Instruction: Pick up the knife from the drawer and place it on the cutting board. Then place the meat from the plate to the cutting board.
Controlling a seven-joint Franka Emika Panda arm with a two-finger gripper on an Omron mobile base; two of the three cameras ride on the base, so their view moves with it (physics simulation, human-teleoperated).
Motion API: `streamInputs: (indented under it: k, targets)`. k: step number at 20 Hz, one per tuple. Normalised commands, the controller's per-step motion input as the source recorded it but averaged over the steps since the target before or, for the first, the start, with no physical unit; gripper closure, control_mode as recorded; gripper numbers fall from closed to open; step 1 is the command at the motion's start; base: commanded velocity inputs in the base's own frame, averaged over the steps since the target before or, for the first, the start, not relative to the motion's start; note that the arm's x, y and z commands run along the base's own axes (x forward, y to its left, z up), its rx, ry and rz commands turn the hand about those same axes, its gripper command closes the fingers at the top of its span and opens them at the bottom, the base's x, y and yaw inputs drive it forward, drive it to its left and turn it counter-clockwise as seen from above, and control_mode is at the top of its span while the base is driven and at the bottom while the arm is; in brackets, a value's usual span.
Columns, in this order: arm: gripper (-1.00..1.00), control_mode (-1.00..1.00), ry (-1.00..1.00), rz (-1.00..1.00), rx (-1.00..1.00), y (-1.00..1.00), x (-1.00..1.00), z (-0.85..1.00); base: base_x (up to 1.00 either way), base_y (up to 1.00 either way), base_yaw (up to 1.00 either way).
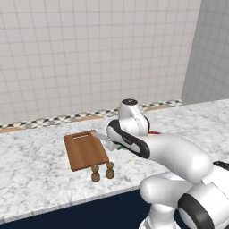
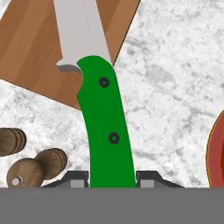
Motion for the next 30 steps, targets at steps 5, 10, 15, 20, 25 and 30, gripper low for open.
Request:
streamInputs:
  k: [5,10,15,20,25,30]
  targets:
    - [1.00,-1.00,0.01,0.14,-0.05,0.22,0.24,-0.07,0.00,0.00,0.00]
    - [1.00,-1.00,0.00,0.13,-0.06,0.32,0.35,-0.21,0.00,0.00,0.00]
    - [1.00,-1.00,0.00,0.12,-0.05,0.38,0.41,-0.23,0.00,0.00,0.00]
    - [1.00,-1.00,0.03,0.12,-0.03,0.36,0.47,-0.14,0.00,0.00,0.00]
    - [1.00,-1.00,0.01,0.12,-0.06,0.35,0.42,-0.32,0.00,0.00,0.00]
    - [1.00,-1.00,0.00,0.09,-0.05,0.15,0.40,-0.30,0.00,0.00,0.00]
